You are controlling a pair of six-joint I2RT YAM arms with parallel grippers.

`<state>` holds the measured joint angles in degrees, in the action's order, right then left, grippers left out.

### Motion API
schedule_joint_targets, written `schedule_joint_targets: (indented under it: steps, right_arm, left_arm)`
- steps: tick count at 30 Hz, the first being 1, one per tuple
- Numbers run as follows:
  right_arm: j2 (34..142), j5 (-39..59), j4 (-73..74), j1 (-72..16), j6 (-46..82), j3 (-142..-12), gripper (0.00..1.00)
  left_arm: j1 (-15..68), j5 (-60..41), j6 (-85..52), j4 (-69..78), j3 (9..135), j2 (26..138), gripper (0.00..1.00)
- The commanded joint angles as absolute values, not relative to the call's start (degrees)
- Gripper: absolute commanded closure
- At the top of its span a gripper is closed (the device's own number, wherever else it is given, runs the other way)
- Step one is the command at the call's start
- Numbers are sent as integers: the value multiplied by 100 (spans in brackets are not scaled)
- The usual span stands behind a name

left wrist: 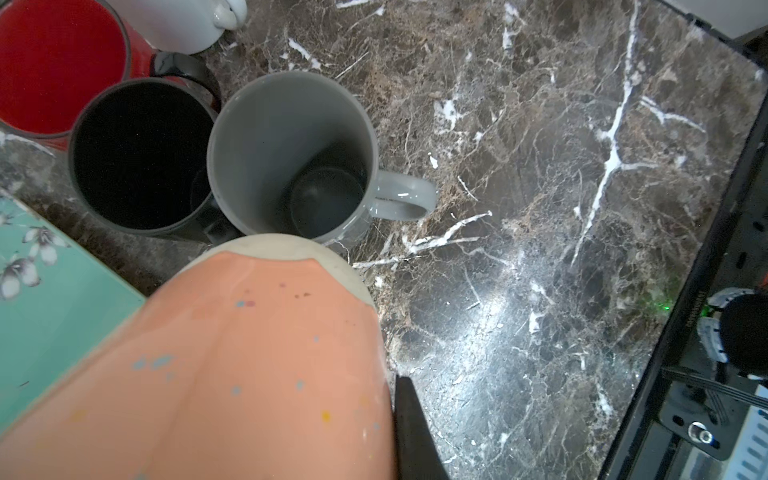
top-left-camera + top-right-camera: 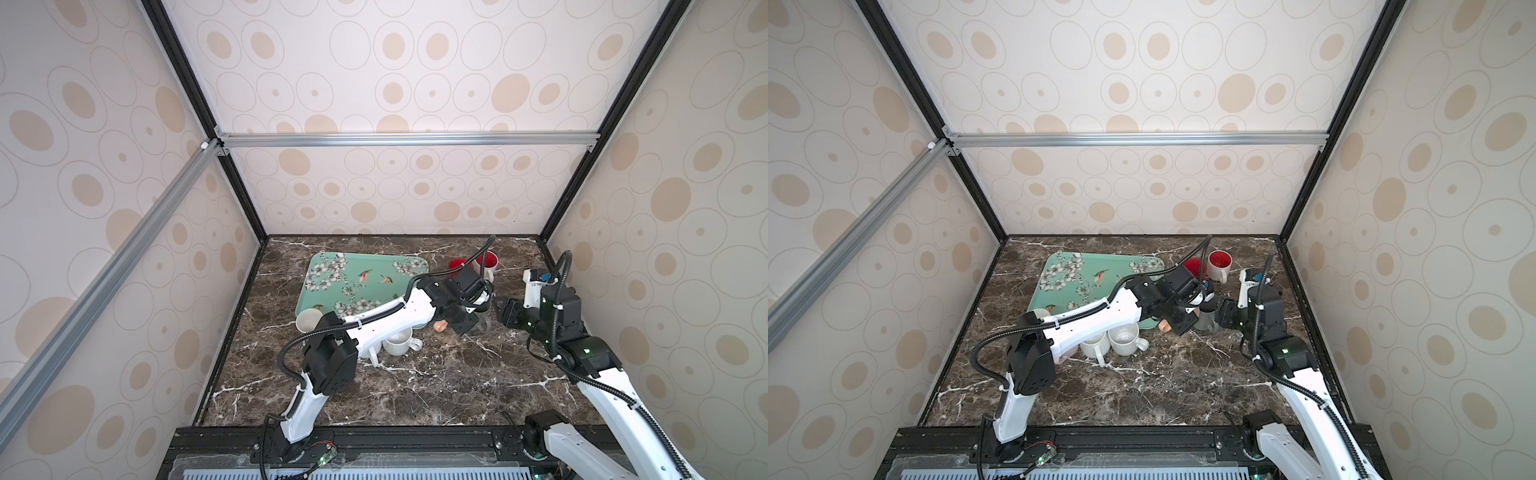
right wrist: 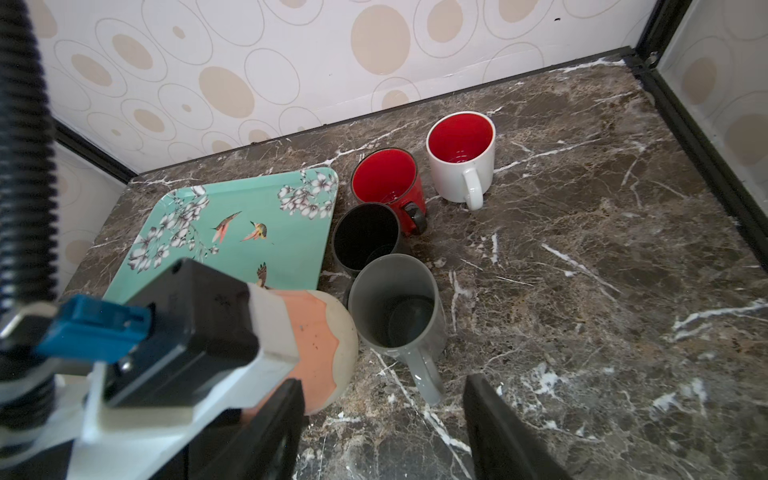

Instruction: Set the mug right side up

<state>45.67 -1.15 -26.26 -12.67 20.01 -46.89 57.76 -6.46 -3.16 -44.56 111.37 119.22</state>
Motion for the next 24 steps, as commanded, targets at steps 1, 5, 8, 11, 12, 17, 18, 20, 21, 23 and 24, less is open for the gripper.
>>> schedule_joint_targets:
  steps: [1,5,8,11,12,17,18,20,21,23,24]
  right_arm:
    - [4331,-603,-2732,-1230,1891,-4620,35]
    - [4050,-978,-2699,-1222,1859,-4527,34]
    - [3873,-1041,-2632,-1222,1866,-4443,34]
    - [3763,-1062,-2589,-1220,1863,-4397,33]
    - [3737,-1071,-2581,-1219,1856,-4397,34]
    - [3665,-1063,-2540,-1221,1780,-4430,34]
    - [3656,-1048,-2531,-1216,1762,-4432,34]
    - [3647,-1037,-2516,-1217,1757,-4434,33]
    - [3647,-1017,-2506,-1222,1754,-4422,33]
    - [3656,-994,-2483,-1222,1768,-4419,33]
    - [3660,-973,-2479,-1217,1784,-4409,33]
  left_arm:
    - [5836,-309,15,-4781,11505,11971,100]
    - [5836,-305,42,-4582,11367,11824,100]
    - [5836,-366,70,-4247,11103,11602,100]
    - [5834,-404,114,-4196,11028,11533,100]
    - [5836,-399,131,-4264,11060,11558,100]
    - [5836,-404,217,-4700,11197,11665,100]
    - [5836,-408,228,-4765,11182,11671,100]
    - [5836,-428,250,-4847,11135,11662,100]
    - [5836,-438,255,-4895,11106,11664,100]
    - [5833,-465,281,-4944,11068,11686,100]
    - [5844,-466,298,-4963,11048,11706,100]
